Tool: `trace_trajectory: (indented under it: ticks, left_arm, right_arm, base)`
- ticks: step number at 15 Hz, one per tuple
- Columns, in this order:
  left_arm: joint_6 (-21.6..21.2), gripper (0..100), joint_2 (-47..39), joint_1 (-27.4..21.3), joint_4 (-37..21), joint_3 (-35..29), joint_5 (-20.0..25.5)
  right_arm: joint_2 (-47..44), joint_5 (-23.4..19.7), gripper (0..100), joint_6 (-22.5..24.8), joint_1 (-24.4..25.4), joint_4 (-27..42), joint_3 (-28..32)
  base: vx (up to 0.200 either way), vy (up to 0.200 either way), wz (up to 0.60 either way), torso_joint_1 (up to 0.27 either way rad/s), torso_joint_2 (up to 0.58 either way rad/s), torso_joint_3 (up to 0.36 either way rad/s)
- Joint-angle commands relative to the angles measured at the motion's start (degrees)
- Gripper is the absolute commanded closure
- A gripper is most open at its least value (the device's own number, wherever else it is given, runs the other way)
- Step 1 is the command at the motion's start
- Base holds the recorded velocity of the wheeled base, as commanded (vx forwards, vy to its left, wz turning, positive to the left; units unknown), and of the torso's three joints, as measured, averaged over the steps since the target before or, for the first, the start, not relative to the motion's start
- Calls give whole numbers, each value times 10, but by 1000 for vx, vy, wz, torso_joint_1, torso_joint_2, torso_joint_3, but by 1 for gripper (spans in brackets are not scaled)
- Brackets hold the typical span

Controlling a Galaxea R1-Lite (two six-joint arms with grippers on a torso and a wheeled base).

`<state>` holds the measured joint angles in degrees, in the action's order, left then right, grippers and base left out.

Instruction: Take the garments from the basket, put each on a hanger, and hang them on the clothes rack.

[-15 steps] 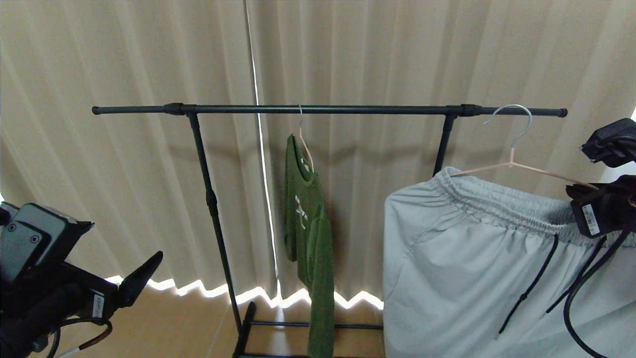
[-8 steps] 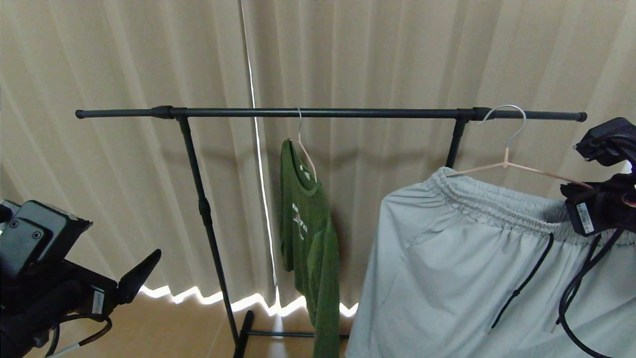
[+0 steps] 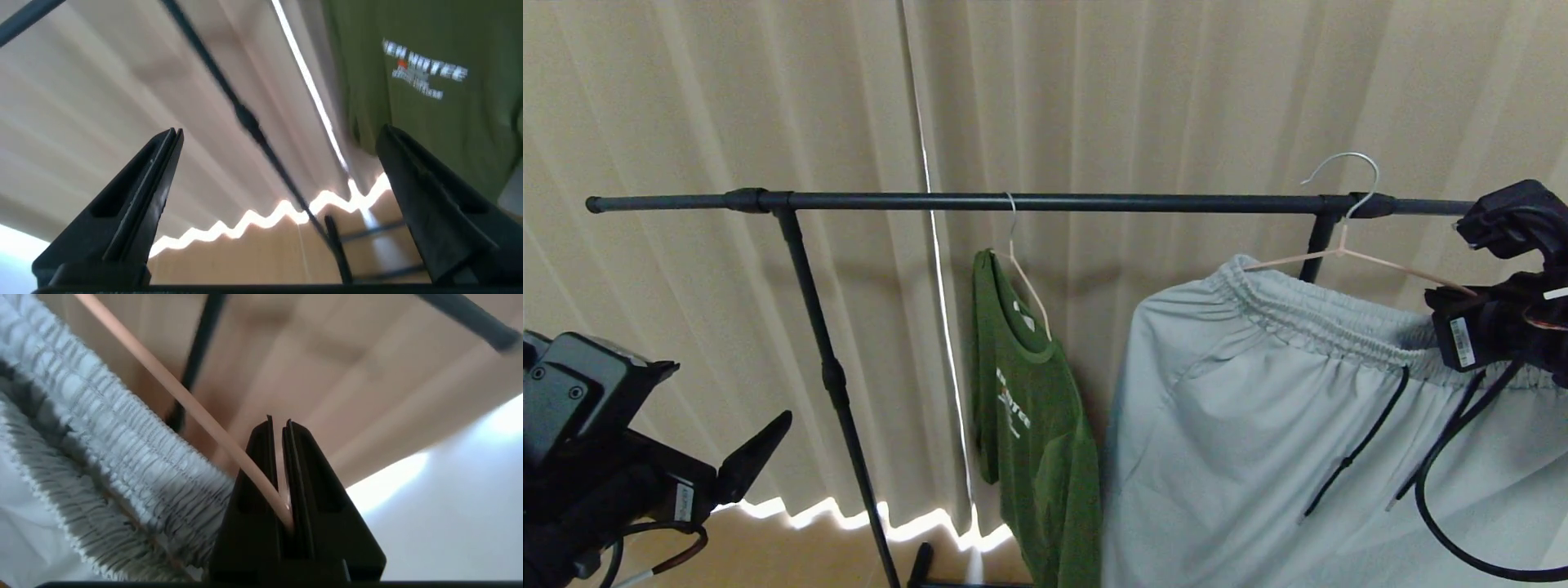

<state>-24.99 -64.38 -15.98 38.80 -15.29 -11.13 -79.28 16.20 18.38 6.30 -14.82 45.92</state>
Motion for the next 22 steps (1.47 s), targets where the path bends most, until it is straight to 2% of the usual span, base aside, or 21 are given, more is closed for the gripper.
trace_trajectory:
  ticks: [1,4,9,11,18,19,20,22]
  left_arm:
    - [-1,0,9,-4,0,2,1]
    - [-2,0,42,-12,0,18,3]
    - [-4,0,72,-19,-2,40,2]
    - [-4,0,72,-19,-2,47,2]
    - [-3,0,97,-18,-3,63,1]
    - [-2,0,102,-17,-3,66,1]
    - [-2,0,106,-15,-3,69,0]
    - [-2,0,113,-14,-3,65,-3]
  right_arm:
    - [-40,1,100,-2,10,-15,11]
    - [-76,12,100,-8,11,-39,23]
    - [-110,30,100,-9,24,-40,23]
    - [-113,49,100,-9,42,-39,21]
    - [-119,51,100,-9,65,-39,14]
    - [-119,50,0,-9,65,-39,13]
    - [-117,45,0,-14,71,-41,6]
    - [-94,45,0,-60,98,-79,-36]
  base:
    - [200,0,0,2,-2,-2]
    - [67,0,0,-1,1,2]
    - [0,0,0,0,0,0]
    - [0,0,0,0,0,0]
    - [0,0,0,0,0,0]
    - [0,0,0,0,0,0]
    - [0,0,0,0,0,0]
    - [0,0,0,0,0,0]
